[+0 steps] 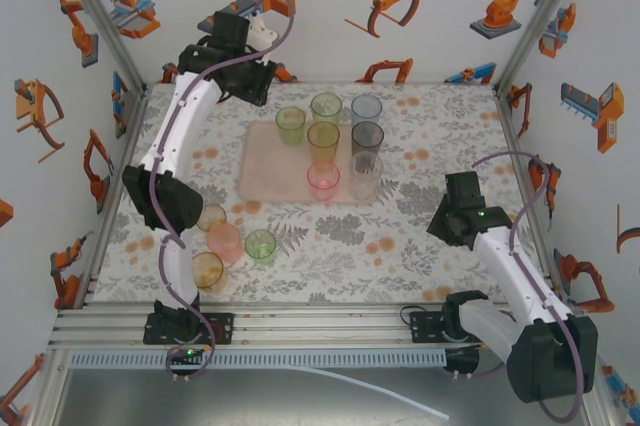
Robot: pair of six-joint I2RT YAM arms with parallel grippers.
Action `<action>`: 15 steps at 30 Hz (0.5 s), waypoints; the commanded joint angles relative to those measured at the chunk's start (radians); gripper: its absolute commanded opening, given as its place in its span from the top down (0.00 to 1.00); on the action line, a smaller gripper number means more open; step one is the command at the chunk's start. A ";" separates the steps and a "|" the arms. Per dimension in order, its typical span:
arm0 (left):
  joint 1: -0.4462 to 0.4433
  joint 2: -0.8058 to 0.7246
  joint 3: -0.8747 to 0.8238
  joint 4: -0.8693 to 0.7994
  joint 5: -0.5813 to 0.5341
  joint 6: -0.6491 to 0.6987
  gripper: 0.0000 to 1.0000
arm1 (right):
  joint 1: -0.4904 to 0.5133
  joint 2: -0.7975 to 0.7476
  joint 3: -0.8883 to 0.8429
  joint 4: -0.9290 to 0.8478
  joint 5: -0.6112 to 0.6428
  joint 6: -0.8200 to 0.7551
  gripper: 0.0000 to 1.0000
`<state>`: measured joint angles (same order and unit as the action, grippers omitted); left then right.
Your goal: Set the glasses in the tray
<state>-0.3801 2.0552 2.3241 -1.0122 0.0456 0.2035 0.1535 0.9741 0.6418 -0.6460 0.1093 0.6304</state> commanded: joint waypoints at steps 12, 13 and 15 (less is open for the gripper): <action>0.091 -0.523 -0.646 -0.138 0.111 0.122 0.34 | -0.005 -0.048 -0.058 0.073 -0.008 -0.037 0.66; 0.100 -0.561 -0.688 -0.134 0.110 0.130 0.32 | -0.005 -0.046 -0.065 0.085 -0.016 -0.033 0.66; 0.126 -0.641 -0.768 -0.132 0.121 0.143 0.27 | -0.005 -0.035 -0.079 0.116 -0.038 -0.030 0.66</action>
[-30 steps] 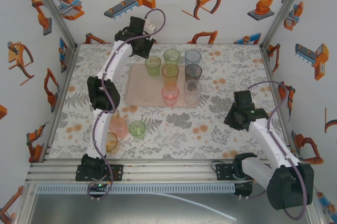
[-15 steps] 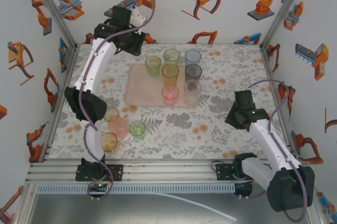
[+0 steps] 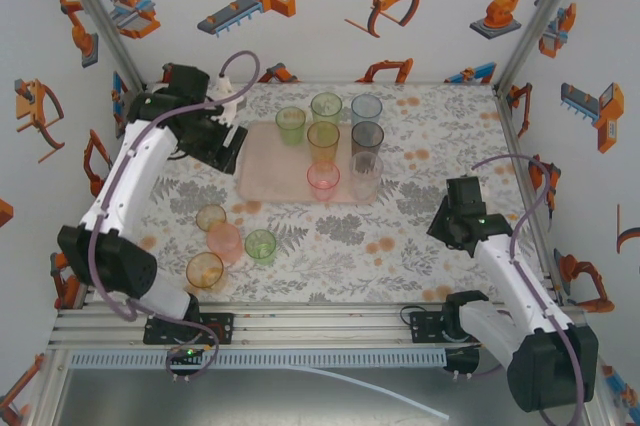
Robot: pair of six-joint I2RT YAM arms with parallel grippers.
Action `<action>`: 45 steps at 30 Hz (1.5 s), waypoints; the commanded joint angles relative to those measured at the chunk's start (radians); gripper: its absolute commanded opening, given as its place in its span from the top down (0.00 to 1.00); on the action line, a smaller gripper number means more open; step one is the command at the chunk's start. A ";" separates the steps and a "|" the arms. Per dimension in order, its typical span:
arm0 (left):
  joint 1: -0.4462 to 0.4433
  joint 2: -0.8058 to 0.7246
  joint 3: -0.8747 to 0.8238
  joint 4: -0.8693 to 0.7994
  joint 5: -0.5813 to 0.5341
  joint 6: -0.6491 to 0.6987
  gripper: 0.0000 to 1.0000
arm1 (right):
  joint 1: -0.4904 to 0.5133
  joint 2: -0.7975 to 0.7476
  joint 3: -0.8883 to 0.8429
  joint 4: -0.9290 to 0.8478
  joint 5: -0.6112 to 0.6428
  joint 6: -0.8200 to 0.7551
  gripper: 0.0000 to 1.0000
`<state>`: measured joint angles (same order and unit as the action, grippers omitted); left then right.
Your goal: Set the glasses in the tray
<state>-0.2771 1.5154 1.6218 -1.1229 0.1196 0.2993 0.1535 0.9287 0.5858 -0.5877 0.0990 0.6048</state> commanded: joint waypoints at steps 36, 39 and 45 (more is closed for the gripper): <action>0.099 -0.527 -0.543 -0.062 0.115 0.236 0.34 | -0.005 0.018 0.030 -0.008 -0.029 -0.054 0.65; 0.111 -0.563 -0.607 -0.057 0.096 0.294 0.32 | -0.005 0.013 0.020 -0.004 -0.017 -0.050 0.65; 0.158 -0.580 -0.665 -0.053 0.125 0.347 0.31 | -0.005 0.012 0.018 -0.001 -0.019 -0.033 0.66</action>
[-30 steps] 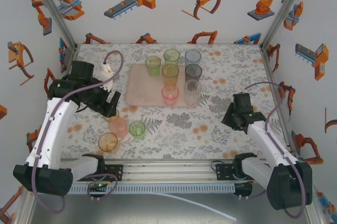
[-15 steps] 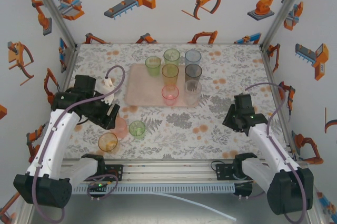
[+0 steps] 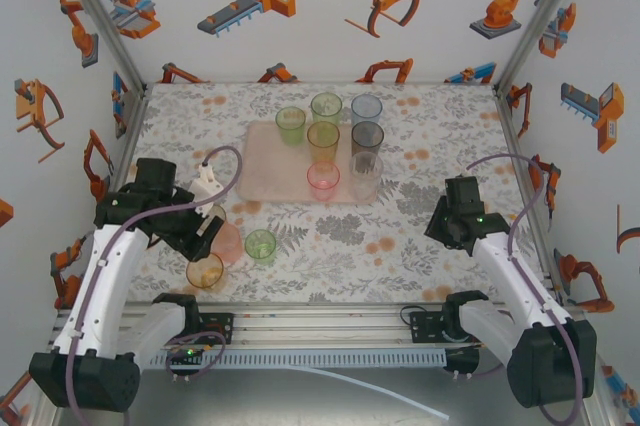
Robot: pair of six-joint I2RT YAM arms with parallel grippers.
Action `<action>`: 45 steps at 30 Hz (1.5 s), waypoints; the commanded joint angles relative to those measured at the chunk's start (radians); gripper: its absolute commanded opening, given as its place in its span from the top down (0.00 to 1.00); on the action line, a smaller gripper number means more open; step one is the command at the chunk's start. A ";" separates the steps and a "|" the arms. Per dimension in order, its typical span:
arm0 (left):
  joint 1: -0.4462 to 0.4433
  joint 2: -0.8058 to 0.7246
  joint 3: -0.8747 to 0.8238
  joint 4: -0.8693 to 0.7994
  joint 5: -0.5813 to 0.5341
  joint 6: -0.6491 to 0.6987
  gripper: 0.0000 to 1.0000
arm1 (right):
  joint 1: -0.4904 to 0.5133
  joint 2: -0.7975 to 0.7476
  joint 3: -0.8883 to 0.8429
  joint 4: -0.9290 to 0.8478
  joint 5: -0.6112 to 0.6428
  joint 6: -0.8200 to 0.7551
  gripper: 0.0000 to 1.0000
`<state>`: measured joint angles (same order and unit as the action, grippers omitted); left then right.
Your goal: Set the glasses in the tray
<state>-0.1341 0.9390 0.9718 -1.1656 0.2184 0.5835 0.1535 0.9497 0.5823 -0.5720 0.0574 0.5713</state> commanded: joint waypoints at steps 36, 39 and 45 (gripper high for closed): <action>0.048 -0.017 -0.195 0.080 -0.018 0.095 0.38 | -0.005 0.068 -0.001 0.047 0.036 -0.022 0.65; 0.048 -0.016 -0.206 0.093 -0.018 0.090 0.40 | -0.005 0.073 0.003 0.049 0.036 -0.021 0.65; 0.049 -0.019 -0.229 0.102 -0.034 0.094 0.43 | -0.005 0.060 -0.008 0.050 0.036 -0.019 0.65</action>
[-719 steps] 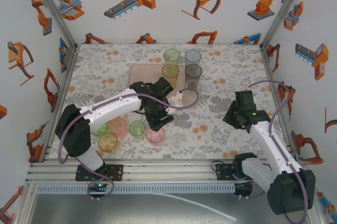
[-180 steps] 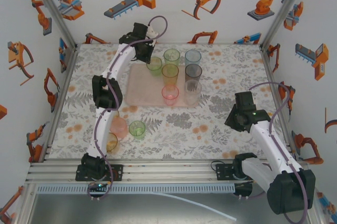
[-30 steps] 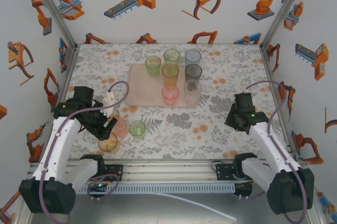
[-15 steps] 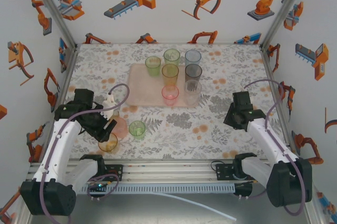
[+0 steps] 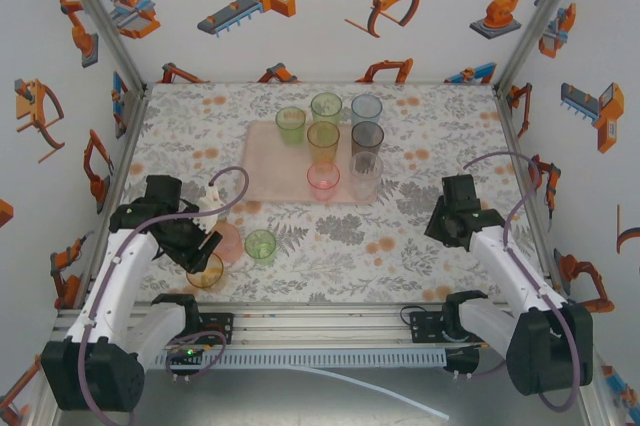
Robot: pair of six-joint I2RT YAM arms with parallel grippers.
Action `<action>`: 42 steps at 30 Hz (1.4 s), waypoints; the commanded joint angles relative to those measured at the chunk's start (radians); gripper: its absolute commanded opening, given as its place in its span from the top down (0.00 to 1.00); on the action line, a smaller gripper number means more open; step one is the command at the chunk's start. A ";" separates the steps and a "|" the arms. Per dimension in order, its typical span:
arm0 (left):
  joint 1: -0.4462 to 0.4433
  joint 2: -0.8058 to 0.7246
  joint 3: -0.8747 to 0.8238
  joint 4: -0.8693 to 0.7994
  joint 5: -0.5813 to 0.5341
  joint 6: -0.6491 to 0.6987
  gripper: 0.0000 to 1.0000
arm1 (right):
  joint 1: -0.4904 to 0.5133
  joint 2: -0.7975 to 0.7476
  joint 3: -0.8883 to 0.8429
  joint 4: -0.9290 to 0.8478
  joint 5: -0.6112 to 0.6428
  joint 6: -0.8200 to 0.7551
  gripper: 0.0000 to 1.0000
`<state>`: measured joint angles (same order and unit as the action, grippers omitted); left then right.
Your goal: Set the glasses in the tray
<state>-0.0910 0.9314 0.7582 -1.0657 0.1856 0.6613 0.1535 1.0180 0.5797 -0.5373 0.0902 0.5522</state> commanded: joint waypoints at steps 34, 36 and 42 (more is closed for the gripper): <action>0.007 -0.081 -0.059 0.014 -0.028 -0.029 0.60 | -0.005 -0.039 -0.053 0.040 -0.003 0.012 0.65; 0.007 -0.082 -0.064 0.018 -0.032 -0.031 0.60 | -0.005 -0.041 -0.054 0.040 -0.003 0.013 0.65; 0.007 -0.085 -0.074 0.027 -0.036 -0.033 0.63 | -0.005 -0.037 -0.058 0.043 -0.007 0.013 0.65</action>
<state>-0.0902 0.8566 0.6987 -1.0359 0.1490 0.6384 0.1535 0.9924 0.5301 -0.5060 0.0864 0.5529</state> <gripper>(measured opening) 0.378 0.344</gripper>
